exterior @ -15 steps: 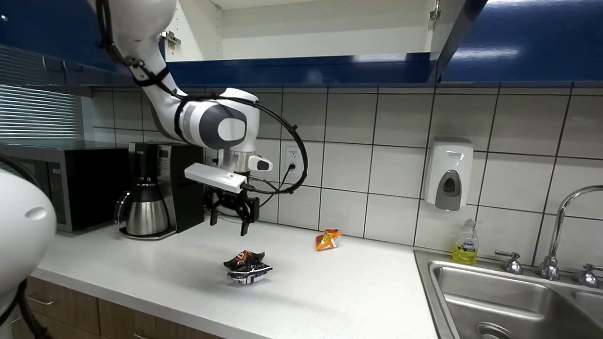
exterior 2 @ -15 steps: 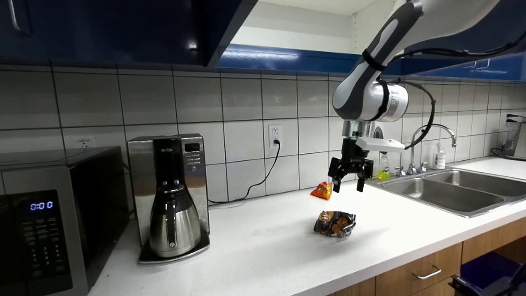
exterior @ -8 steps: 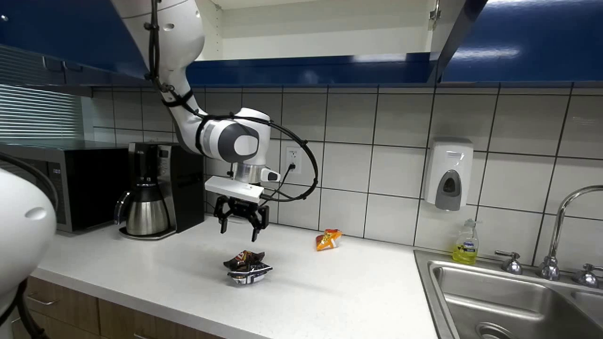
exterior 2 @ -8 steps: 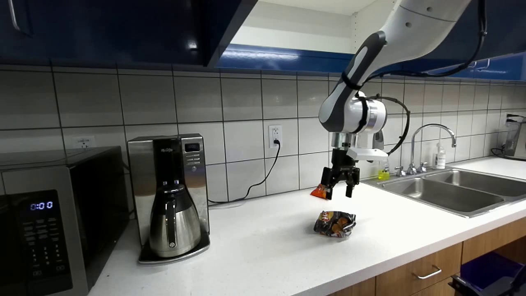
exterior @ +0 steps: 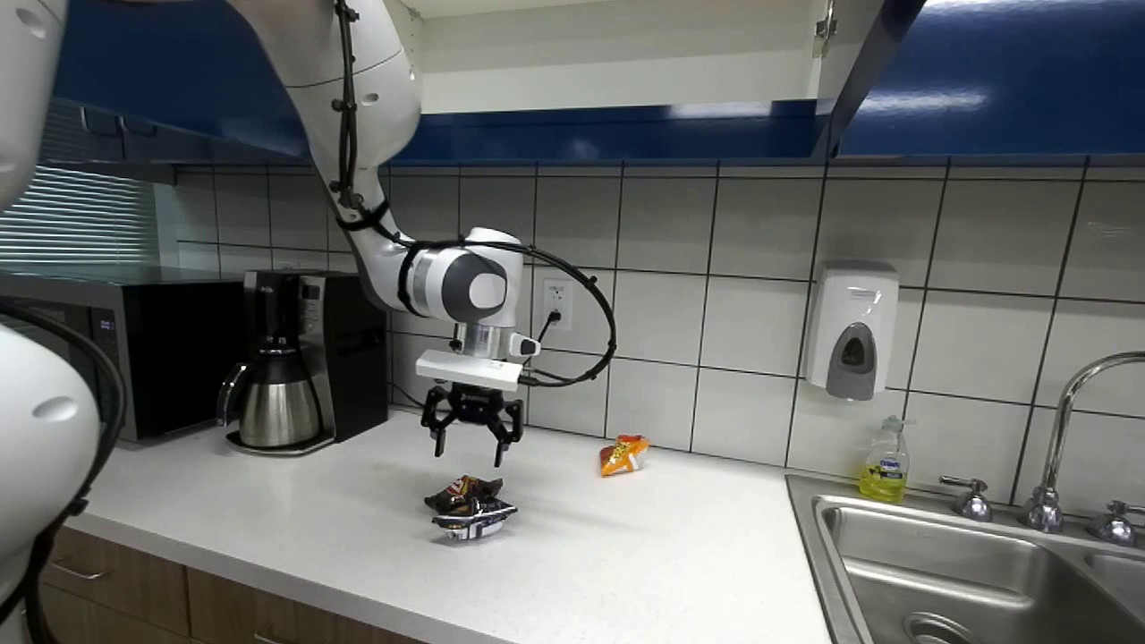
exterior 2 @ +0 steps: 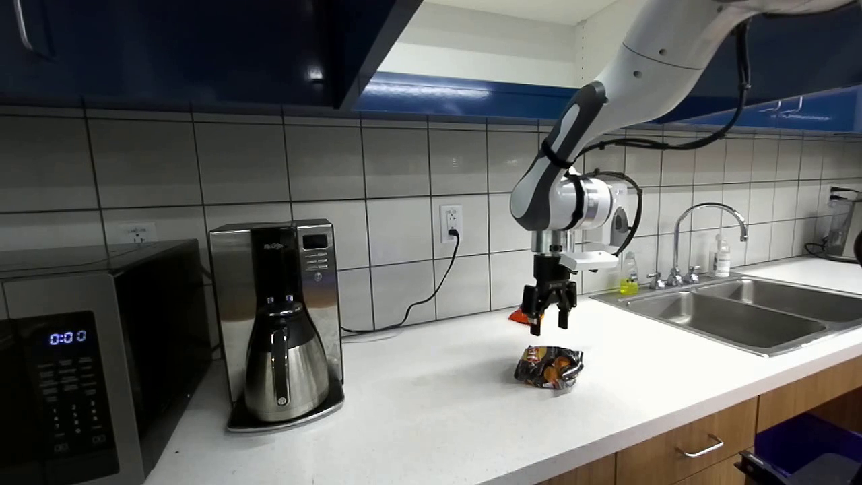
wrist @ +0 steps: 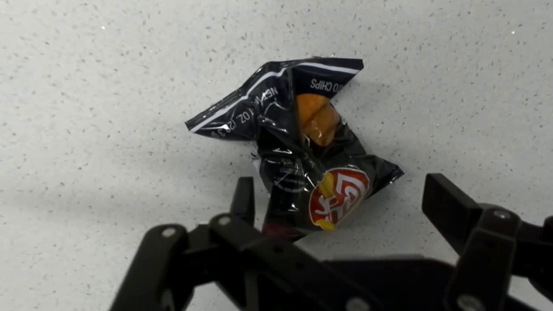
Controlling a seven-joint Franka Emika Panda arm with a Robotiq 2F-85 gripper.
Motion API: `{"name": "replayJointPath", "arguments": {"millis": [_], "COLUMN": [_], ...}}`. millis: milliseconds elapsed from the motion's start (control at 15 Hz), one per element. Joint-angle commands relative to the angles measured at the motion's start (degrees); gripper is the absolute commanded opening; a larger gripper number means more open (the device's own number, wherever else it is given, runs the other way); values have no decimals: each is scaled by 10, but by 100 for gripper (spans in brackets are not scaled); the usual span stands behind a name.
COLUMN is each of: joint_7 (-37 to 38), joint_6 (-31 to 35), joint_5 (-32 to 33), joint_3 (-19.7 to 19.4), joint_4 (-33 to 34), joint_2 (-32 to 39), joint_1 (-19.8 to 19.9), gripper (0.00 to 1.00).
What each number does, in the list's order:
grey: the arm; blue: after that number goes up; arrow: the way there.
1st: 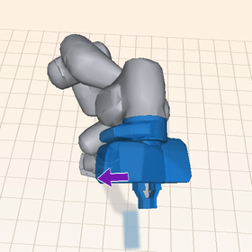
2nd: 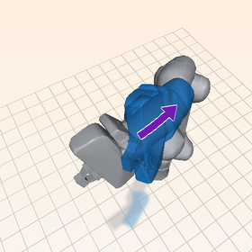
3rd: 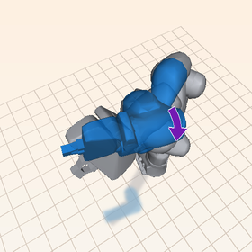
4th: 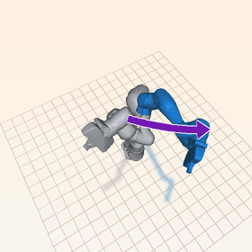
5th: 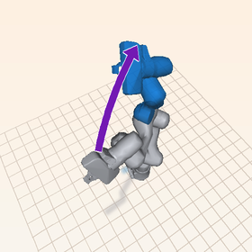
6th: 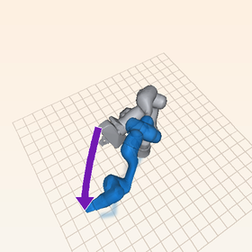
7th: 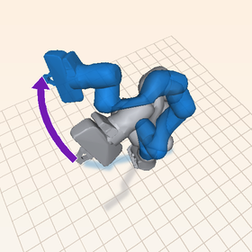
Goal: Put the black packet in the upper cabinet.
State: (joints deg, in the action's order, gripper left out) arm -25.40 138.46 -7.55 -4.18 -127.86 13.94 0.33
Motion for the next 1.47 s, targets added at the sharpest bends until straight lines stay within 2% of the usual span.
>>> {"name": "replayJointPath", "arguments": {"millis": [0, 667, 1400], "joint_7": [-26, -71, -108], "joint_6": [-36, -31, -17], "joint_5": [25, 89, 89], "joint_3": [24, 39, 51], "joint_4": [28, 36, 39], "joint_2": [20, 46, 66], "joint_1": [25, 29, 36], "gripper": [100, 100, 100]}}
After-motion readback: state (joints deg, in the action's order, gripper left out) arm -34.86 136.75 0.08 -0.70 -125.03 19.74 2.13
